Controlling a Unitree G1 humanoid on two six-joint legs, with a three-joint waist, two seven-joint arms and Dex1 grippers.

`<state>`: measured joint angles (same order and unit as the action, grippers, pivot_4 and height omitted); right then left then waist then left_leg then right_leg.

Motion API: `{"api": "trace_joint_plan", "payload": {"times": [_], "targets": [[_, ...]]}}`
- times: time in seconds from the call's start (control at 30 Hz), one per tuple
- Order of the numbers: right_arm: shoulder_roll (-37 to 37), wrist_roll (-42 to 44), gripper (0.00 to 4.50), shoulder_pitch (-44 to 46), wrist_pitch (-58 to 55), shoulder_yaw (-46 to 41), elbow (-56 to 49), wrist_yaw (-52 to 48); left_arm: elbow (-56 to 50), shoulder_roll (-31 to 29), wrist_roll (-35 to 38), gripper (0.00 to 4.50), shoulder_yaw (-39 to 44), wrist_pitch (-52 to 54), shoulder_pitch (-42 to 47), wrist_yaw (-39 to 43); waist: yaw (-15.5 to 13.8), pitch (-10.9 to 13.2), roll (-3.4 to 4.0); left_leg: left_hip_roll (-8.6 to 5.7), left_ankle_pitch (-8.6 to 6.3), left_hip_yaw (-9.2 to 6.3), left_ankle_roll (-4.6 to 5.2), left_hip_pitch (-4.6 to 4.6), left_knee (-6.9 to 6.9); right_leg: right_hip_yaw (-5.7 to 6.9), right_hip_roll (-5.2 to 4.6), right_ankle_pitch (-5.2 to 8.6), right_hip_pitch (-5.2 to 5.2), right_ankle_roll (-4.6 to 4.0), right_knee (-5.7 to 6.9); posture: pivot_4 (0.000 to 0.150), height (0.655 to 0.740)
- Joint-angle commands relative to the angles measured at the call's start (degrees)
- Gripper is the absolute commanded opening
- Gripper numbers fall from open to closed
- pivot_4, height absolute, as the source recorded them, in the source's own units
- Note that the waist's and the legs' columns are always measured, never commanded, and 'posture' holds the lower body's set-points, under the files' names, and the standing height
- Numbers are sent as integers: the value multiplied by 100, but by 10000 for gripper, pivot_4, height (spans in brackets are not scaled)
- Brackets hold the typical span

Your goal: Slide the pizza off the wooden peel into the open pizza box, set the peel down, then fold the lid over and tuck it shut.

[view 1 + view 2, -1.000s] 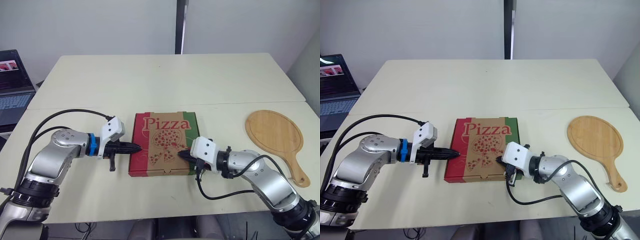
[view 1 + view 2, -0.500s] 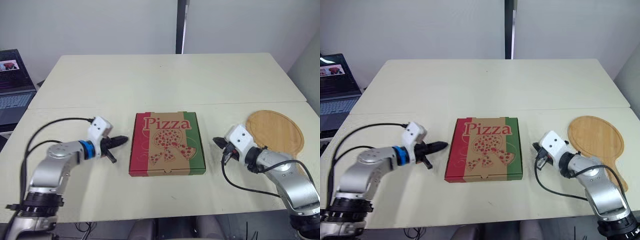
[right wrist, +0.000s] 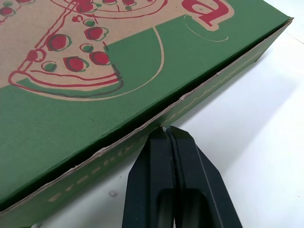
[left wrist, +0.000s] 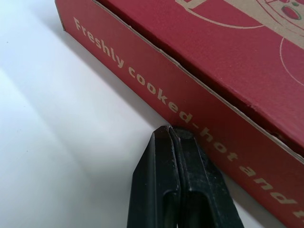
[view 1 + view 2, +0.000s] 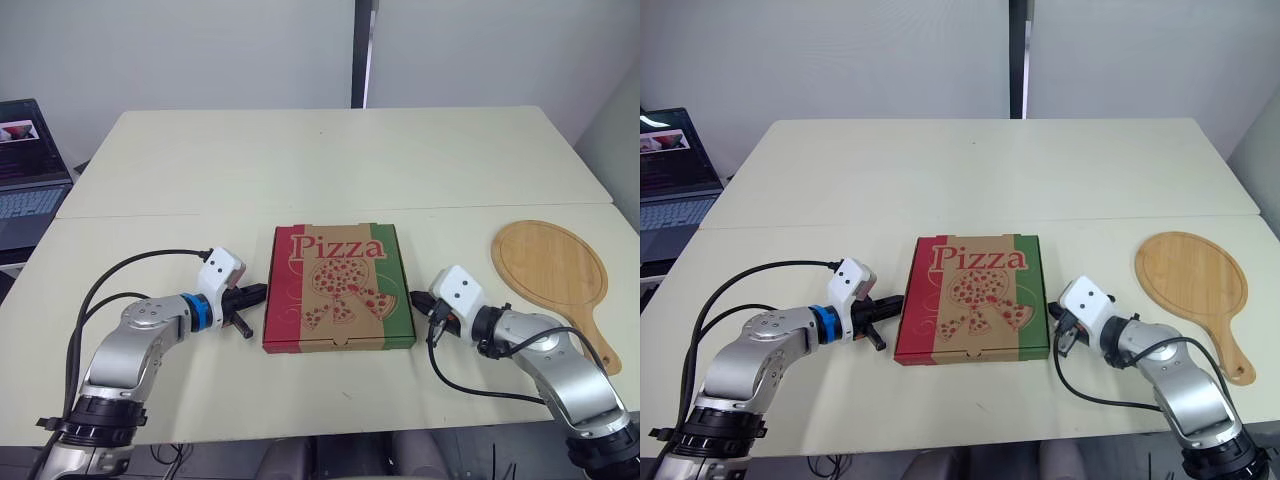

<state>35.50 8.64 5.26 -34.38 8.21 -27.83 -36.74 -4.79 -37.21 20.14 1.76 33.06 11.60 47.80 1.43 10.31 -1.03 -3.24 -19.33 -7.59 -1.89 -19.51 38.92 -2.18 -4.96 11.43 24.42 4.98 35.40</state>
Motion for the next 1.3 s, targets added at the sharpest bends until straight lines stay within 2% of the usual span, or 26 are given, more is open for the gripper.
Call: {"api": "trace_joint_plan", "payload": {"times": [0.03,0.43,0.6,0.73,0.87,1.07,1.3], "targets": [[53,146,580,-49,-9,-79,-358,-101,-26,81,25,0,24,-148,127,-7,-3,0,0,0,0,0,0,0,0,0,0,0,0,0,0,1500,7400],[52,30,580,-137,-40,-125,-443,40,188,-28,-58,0,67,-421,84,127,-3,0,0,1,0,0,0,1,0,0,0,0,-1,0,0,1500,7400],[332,212,580,-415,353,-1287,-261,-2,366,-461,-57,0,957,-968,-335,31,-6,0,0,1,0,1,0,0,0,-1,0,0,1,0,-2,1500,7400],[671,230,580,-714,1227,-2482,625,-144,593,-724,-74,0,1834,-1504,-1034,-88,1,0,1,3,-4,8,6,4,-9,-3,1,0,0,0,-9,1500,7400],[1094,249,580,-788,2199,-3410,2015,-418,603,-538,-354,0,2509,-1920,-1842,-730,2,0,1,2,-12,14,21,12,-9,-6,-1,0,-16,1,-24,1500,7400],[1282,218,580,-699,2911,-4105,3746,-184,526,-101,-299,0,2893,-2098,-2295,-1250,-50,0,0,8,-14,20,24,32,-11,-3,0,0,-39,1,-30,1500,7400],[1521,-38,580,-496,3622,-4171,5384,270,415,84,-243,0,2882,-2099,-2393,-1439,-33,-2,3,10,-14,50,25,54,-16,-22,-1,1,-45,0,-29,1500,7400]]}}
